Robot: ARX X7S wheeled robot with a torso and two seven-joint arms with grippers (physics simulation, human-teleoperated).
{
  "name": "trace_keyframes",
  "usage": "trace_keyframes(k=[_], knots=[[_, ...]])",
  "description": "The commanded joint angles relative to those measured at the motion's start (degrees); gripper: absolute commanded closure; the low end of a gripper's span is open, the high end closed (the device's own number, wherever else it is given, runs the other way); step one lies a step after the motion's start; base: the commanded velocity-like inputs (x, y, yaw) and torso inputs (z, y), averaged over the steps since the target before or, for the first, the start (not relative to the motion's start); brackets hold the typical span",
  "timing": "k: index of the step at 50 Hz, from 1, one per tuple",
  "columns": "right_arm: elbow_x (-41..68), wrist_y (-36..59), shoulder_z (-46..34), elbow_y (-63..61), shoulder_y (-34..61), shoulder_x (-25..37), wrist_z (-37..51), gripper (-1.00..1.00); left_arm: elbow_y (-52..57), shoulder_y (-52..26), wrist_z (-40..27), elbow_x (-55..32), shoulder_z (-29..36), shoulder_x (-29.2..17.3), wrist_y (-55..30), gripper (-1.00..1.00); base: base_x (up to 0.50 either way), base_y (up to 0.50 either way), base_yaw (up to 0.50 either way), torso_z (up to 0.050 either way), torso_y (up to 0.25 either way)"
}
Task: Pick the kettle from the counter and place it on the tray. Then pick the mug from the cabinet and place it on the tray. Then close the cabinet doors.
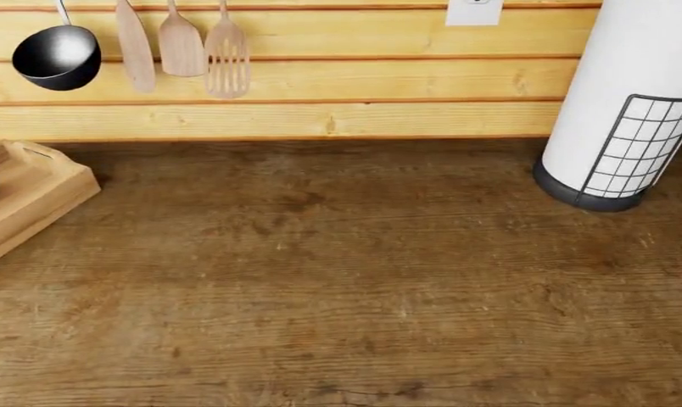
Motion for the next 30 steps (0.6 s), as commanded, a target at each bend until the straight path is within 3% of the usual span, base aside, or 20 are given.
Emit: trace_keyframes(k=[1, 9, 14, 18, 26, 30], knots=[[-43.6, 0.6, 5.9, 12.2, 4.9, -17.3, -24.9, -1.0, 0.0, 1.8, 1.3, -0.1, -2.3, -0.4, -0.2, -1.0, 0.0, 0.0, 0.0, 0.0, 0.0], [-94.5, -2.1, 4.4, 13.9, 4.9, -30.1, -62.5, -1.0, 0.1, 3.6, 2.3, -0.4, -4.3, -0.5, -0.3, -1.0, 0.0, 0.0, 0.0, 0.001, 0.0], [-109.6, -9.7, 5.0, 19.5, 4.9, -34.8, -72.9, -1.0, 0.4, 4.9, 2.8, -0.4, -5.5, -0.2, -0.5, -1.0, 0.0, 0.0, 0.0, 0.0, 0.0], [-104.7, -12.8, 5.9, 22.2, 4.9, -35.1, -69.3, -1.0, 0.3, 4.6, 2.6, -0.7, -5.3, -0.3, -0.2, -1.0, 0.0, 0.0, 0.0, 0.0, 0.0], [-78.0, -17.7, 8.4, 28.4, 4.9, -33.6, -48.8, -1.0, 0.6, 5.7, 3.4, -0.5, -6.3, 0.1, -0.4, -1.0, 0.0, 0.0, 0.0, 0.001, 0.0], [-73.4, -21.9, 8.4, 33.1, 4.9, -34.0, -43.6, -1.0, 1.0, 6.1, 3.4, -1.4, -7.2, -0.4, -0.1, -1.0, 0.0, 0.0, 0.0, 0.003, 0.0]])
